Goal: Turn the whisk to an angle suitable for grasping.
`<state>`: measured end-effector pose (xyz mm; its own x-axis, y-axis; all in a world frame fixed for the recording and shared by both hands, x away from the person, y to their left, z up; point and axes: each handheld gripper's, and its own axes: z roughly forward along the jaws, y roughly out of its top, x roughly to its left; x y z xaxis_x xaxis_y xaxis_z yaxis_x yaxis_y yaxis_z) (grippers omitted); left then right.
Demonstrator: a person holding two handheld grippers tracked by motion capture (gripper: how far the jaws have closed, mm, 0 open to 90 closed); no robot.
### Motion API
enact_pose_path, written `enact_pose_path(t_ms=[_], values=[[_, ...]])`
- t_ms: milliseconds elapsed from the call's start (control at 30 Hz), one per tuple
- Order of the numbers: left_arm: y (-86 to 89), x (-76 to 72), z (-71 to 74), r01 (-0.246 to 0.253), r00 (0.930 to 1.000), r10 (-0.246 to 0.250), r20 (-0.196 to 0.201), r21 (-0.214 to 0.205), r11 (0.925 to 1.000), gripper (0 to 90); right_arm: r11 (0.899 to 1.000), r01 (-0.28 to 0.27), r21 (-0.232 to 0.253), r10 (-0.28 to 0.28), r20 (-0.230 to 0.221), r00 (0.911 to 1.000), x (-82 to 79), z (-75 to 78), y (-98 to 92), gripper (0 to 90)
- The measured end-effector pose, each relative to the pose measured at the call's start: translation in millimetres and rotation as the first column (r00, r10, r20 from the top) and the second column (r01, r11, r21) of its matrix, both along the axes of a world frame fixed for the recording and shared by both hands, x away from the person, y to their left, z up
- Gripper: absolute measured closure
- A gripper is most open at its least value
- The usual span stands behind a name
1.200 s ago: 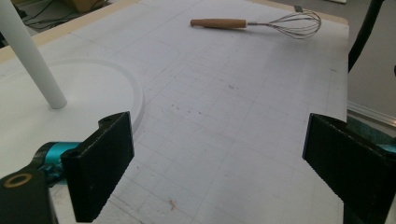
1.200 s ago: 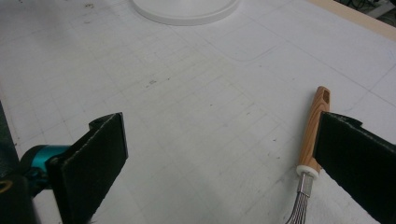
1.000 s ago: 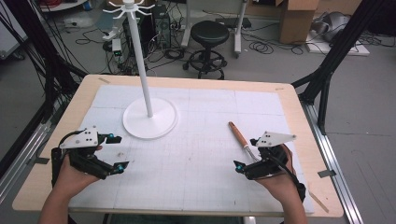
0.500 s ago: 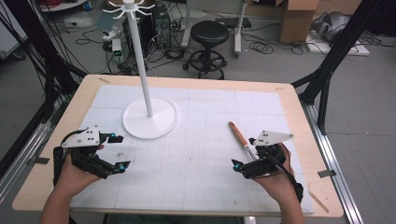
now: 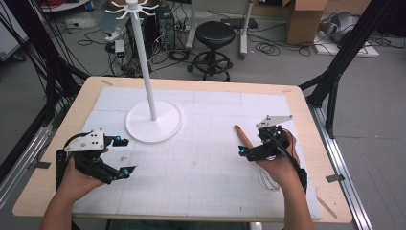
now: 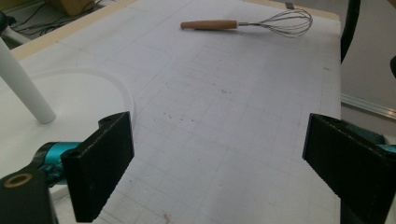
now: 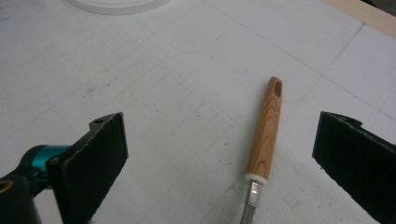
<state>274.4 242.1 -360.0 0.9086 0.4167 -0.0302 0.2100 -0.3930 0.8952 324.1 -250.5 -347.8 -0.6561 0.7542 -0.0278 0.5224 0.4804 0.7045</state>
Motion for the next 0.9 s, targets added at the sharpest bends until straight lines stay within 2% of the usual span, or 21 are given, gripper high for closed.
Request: enact_pose_path(t_ms=[33, 100, 133, 167, 233, 300, 333, 433, 533, 567, 733, 767, 800, 833, 867, 900], values=[[-0.2, 0.1, 0.1, 0.000, 1.0000, 0.000, -0.001, 0.000, 1.0000, 9.5, 1.000, 0.000, 0.000, 0.000, 0.000, 1.0000, 0.0, 0.0, 0.0, 4.1], [-0.3, 0.5, 0.3, 0.000, 1.0000, 0.000, -0.001, 0.001, 1.0000, 9.5, 0.999, 0.025, -0.027, -0.026, -0.044, 0.9987, 13.6, -4.3, 1.0, 4.2], [-0.2, 0.7, 0.6, -0.001, 1.0000, 0.001, 0.001, 0.001, 1.0000, 9.5, 0.999, 0.025, -0.027, -0.026, -0.044, 0.9987, 13.6, -4.3, 1.0, 4.2], [0.2, 0.6, 1.2, -0.002, 1.0000, 0.002, 0.003, 0.000, 1.0000, 9.5, 0.998, 0.042, -0.042, -0.045, -0.068, 0.9966, 22.0, -8.2, 1.2, 4.2], [0.5, 0.6, 1.5, -0.002, 1.0000, 0.002, 0.003, -0.002, 1.0000, 9.5, 0.998, 0.046, -0.050, -0.050, -0.079, 0.9956, 26.2, -10.7, 1.1, 4.4], [0.9, 0.8, 1.7, -0.001, 1.0000, 0.001, 0.004, -0.005, 1.0000, 9.5, 0.997, 0.052, -0.065, -0.060, -0.119, 0.9912, 36.7, -18.6, 1.6, 4.5], [0.9, 0.8, 1.7, -0.001, 1.0000, 0.001, 0.004, -0.005, 1.0000, 9.5, 0.997, 0.052, -0.065, -0.060, -0.119, 0.9912, 36.7, -18.6, 1.6, 4.5], [0.1, 0.9, 1.2, -0.001, 1.0000, 0.001, 0.003, -0.002, 1.0000, 9.5, 0.994, 0.062, -0.094, -0.076, -0.161, 0.9840, 47.8, -29.3, 2.1, 4.5], [-1.3, 1.0, 0.6, 0.003, 1.0000, -0.003, 0.002, 0.005, 1.0000, 9.5, 0.994, 0.056, -0.096, -0.073, -0.181, 0.9807, 52.1, -33.7, 1.5, 4.5], [-1.5, 1.3, 0.6, 0.007, 1.0000, -0.007, 0.004, 0.009, 0.9999, 9.5, 0.993, 0.059, -0.103, -0.079, -0.203, 0.9759, 57.3, -39.6, 0.7, 4.5], [-2.7, 1.5, 0.4, 0.008, 1.0000, -0.008, 0.000, 0.006, 0.9999, 9.5, 0.988, 0.072, -0.134, -0.104, -0.246, 0.9637, 66.6, -51.4, 0.8, 6.0], [-2.9, 1.6, 0.3, 0.010, 0.9999, -0.010, 0.000, 0.009, 0.9999, 9.5, 0.988, 0.072, -0.134, -0.104, -0.246, 0.9637, 66.6, -51.4, 0.8, 6.0], [-3.0, 1.7, 0.3, 0.013, 0.9999, -0.013, 0.001, 0.012, 0.9999, 9.5, 0.986, 0.075, -0.146, -0.113, -0.270, 0.9562, 68.7, -56.3, 1.9, 8.9], [-3.6, 1.4, 0.0, 0.010, 0.9999, -0.010, -0.001, 0.007, 0.9999, 9.5, 0.986, 0.075, -0.146, -0.113, -0.270, 0.9562, 68.7, -56.3, 1.9, 8.9], [-3.8, 1.4, -0.1, 0.011, 0.9999, -0.011, -0.001, 0.007, 0.9999, 9.5, 0.984, 0.072, -0.160, -0.117, -0.290, 0.9500, 70.3, -60.1, 2.2, 15.0], [-3.9, 1.4, -0.1, 0.011, 0.9999, -0.011, -0.001, 0.007, 0.9999, 9.5, 0.984, 0.072, -0.160, -0.117, -0.290, 0.9500, 70.3, -60.1, 2.2, 15.0]])
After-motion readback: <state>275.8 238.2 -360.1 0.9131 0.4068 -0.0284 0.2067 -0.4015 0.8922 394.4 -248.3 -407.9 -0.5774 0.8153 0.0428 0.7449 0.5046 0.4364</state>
